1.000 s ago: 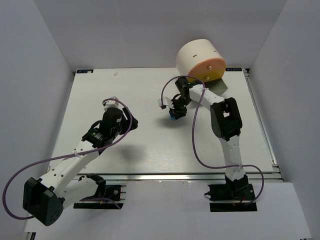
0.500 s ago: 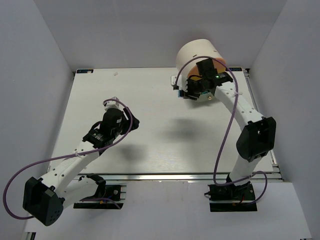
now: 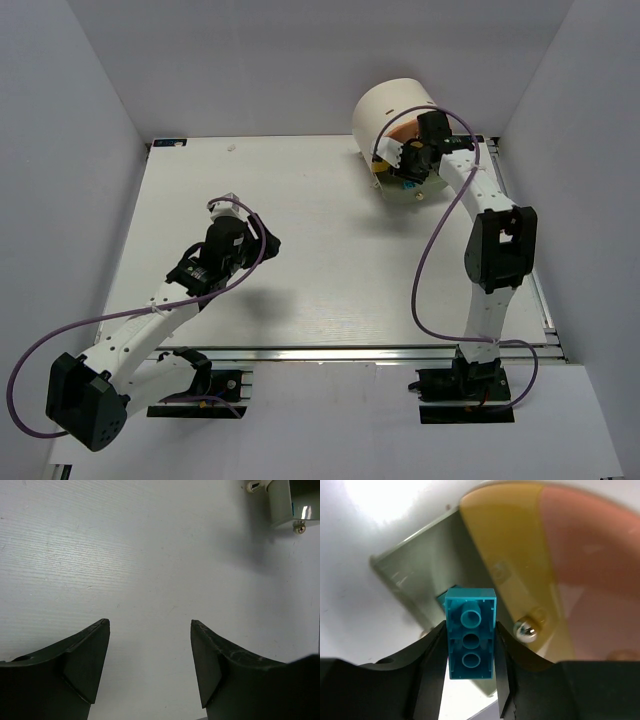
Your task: Sort the legos into containers by color
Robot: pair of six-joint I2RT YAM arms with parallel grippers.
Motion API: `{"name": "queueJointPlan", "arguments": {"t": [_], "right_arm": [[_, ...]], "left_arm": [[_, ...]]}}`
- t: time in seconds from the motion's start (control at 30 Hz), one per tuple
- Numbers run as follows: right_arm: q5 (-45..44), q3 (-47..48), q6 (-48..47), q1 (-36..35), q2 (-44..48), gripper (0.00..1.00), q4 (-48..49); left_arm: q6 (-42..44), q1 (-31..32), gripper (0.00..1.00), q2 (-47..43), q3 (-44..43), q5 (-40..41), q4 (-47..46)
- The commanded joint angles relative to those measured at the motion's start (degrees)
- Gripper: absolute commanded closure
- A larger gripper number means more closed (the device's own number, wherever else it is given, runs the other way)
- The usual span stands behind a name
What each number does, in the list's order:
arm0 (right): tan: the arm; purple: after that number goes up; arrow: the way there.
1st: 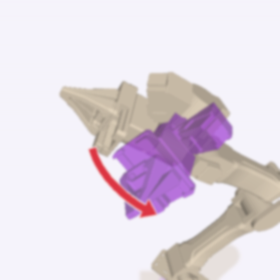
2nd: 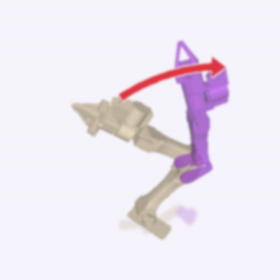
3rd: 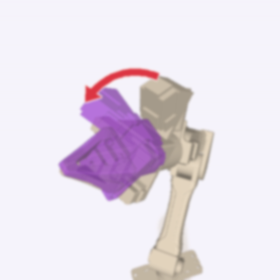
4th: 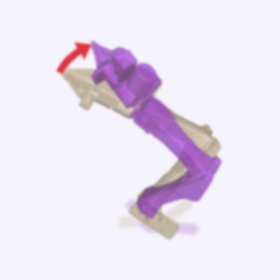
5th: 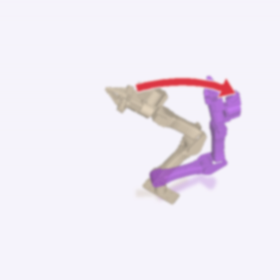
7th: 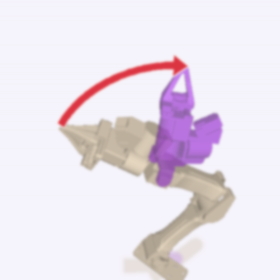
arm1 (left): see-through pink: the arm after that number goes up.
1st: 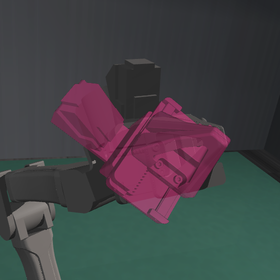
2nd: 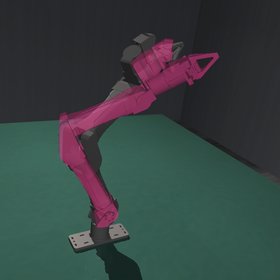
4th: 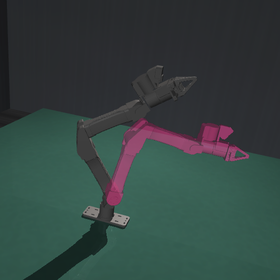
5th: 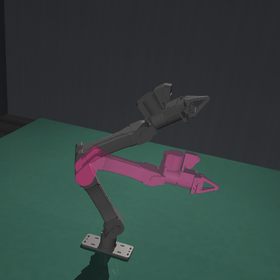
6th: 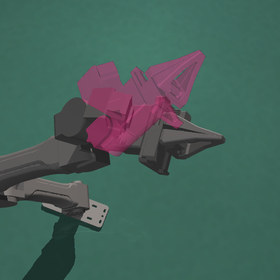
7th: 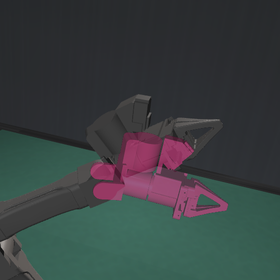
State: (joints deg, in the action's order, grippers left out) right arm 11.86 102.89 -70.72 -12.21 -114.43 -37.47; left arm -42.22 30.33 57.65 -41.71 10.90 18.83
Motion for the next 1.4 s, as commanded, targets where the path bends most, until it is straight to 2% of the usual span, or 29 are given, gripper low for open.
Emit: {"name": "queueJointPlan", "arguments": {"t": [0.0, 0.07, 0.17, 0.43, 0.5, 0.53, 0.57, 0.6, 0.63, 0.67, 0.7, 0.73, 0.9, 1.07, 1.37], "right_arm": [[-1.3, 4.7, -1.3, -0.6, -1.1, 0.65, 2.8], [-1.5, 4.6, -1.2, -0.5, -1.6, 0.52, 2.9], [-1.3, 3.5, -0.3, -0.5, -1.1, 0.42, 3.7], [3.3, 0.9, 4.9, 0.4, 2.8, 0.44, 2.5], [4.7, 1.4, 6.2, 1.1, 3.2, 0.51, 1.2], [4.7, 1.9, 6.3, 1.3, 3.3, 0.6, 0.2], [8.6, 2.6, 6.0, 2.0, 3.4, 0.86, -1.5], [10.9, 3.6, 3.5, 2.5, 3.5, 0.98, -6.0], [13.3, 4.0, 1.4, 3.0, 4.0, 1.0, -9.0], [18.2, 4.2, -2.4, 4.3, 4.0, 1.0, -12.9], [20.1, 3.7, -9.8, 4.7, 4.2, 1.0, -19.9], [21.1, 3.2, -12.7, 5.6, 4.7, 1.0, -22.4], [17.0, 0.2, -18.8, 6.7, 3.3, 1.0, -26.0], [14.1, -2.1, -17.4, 6.1, 1.9, 1.0, -20.3], [5.3, -4.0, -6.2, 2.2, -3.2, 1.0, -0.3]], "left_arm": [[-0.2, 0.0, 0.25, -1.3, 0.2, -0.4, -0.5], [-0.2, 0.0, 0.25, -1.5, 0.3, -0.2, -0.3], [-0.4, 0.0, 0.25, -1.7, 0.6, -0.2, -0.5], [-0.1, 0.0, 0.24, -0.3, 0.3, -1.1, -1.6], [-0.1, 0.0, 0.24, 0.1, 0.1, -1.2, -1.8], [0.0, 0.0, 0.25, 0.3, 0.1, -1.4, -1.9], [0.0, 0.0, 0.25, 0.4, -0.3, -1.3, -1.8], [0.1, 0.0, 0.25, 0.4, -0.4, -1.2, -1.5], [0.1, 0.0, 0.24, 0.5, -0.4, -1.1, -1.4], [0.0, 0.0, 0.24, 0.4, -0.3, -1.1, -1.5], [0.0, 0.0, 0.24, 0.3, 0.0, -1.1, -1.7], [-0.1, 0.0, 0.24, 0.3, 0.1, -1.2, -1.8], [-0.1, 0.0, 0.25, 0.9, 0.4, -2.1, -2.6], [-0.1, 0.0, 0.25, 1.5, -0.1, -2.1, -2.5], [-0.1, 0.0, 0.24, 0.9, 0.1, -1.5, -1.5]]}}
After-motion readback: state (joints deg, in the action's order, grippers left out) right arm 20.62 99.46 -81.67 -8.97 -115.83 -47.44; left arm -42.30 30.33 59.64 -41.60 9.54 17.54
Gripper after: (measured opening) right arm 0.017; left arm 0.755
